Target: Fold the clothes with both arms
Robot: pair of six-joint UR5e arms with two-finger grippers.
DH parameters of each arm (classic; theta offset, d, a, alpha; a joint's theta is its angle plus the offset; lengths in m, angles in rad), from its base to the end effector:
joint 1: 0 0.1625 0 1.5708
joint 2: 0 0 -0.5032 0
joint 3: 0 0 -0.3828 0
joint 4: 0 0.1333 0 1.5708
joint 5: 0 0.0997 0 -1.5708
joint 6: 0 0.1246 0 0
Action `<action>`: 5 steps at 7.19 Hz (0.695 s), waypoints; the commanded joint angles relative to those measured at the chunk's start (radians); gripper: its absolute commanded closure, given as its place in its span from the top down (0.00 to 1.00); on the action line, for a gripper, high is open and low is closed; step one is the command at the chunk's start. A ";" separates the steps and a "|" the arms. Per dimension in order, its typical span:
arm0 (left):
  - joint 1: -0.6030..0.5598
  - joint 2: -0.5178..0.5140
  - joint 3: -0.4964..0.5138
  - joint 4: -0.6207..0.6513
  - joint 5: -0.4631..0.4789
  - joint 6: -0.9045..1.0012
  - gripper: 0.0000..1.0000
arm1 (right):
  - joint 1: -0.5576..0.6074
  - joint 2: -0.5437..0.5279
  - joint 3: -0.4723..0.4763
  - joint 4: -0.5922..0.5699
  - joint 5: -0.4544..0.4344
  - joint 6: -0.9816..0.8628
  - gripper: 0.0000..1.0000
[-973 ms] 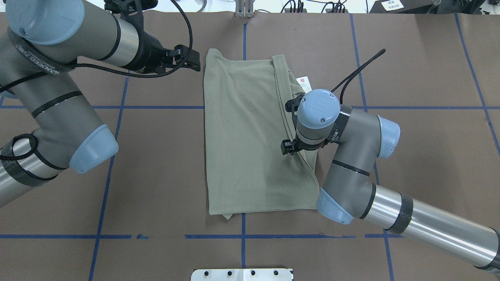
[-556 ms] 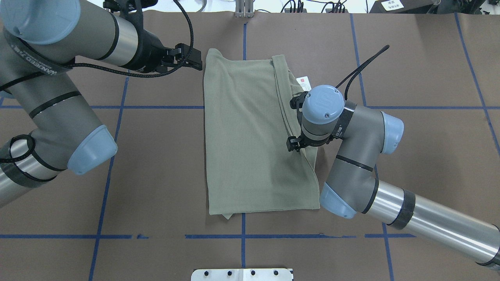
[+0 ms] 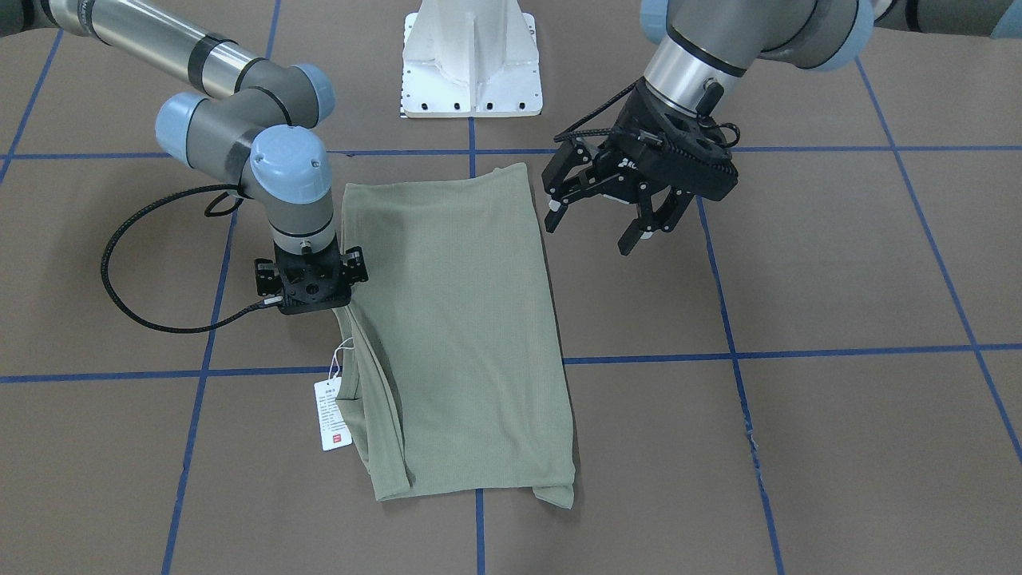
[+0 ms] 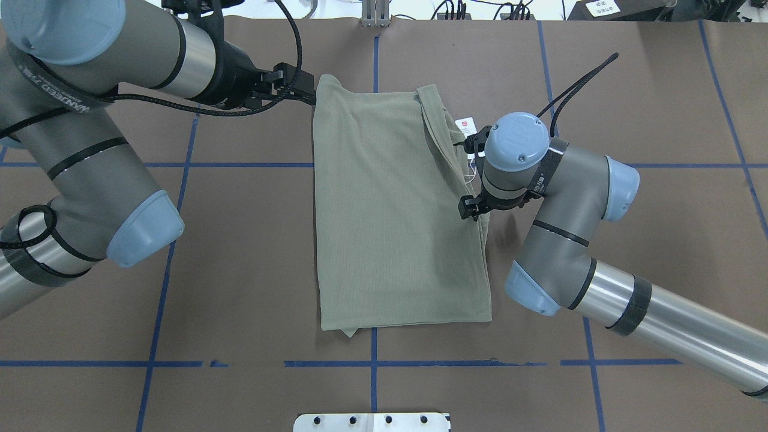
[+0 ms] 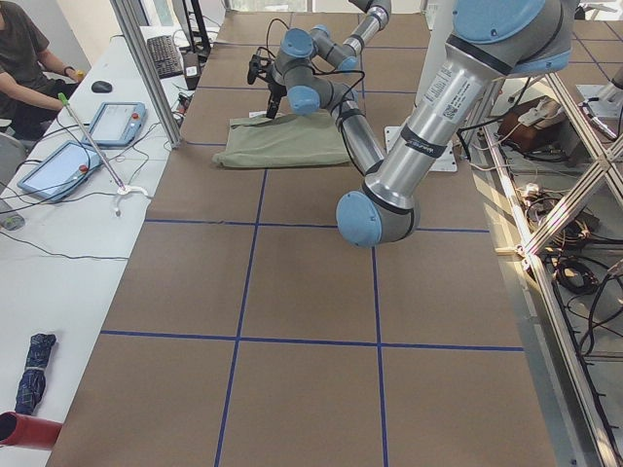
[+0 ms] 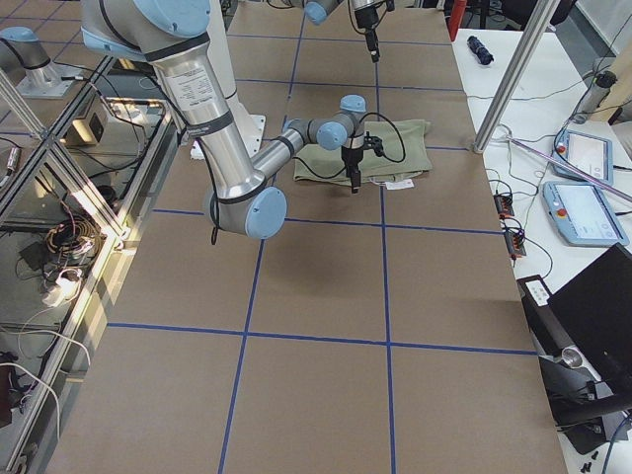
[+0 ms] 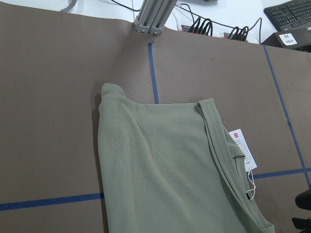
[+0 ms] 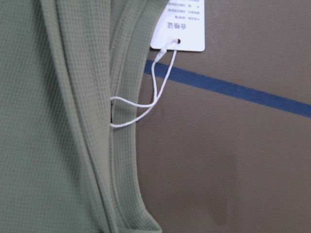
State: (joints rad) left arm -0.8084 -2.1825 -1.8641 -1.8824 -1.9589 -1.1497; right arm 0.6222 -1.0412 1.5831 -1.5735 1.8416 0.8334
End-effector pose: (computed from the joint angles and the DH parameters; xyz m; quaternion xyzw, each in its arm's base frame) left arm 0.3992 -0.5427 0.2199 0.1941 0.5494 -0.0468 0.8114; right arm -0.5344 -0.5063 0.4512 0.0647 -0.2870 -0.0909 0.9514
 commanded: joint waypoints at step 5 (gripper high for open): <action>-0.008 0.000 0.005 0.000 0.000 0.008 1.00 | 0.053 0.234 -0.212 0.001 0.007 -0.004 1.00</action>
State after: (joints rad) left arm -0.8136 -2.1835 -1.8609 -1.8822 -1.9589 -1.1420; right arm 0.6718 -0.8889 1.4643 -1.5741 1.8494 0.8287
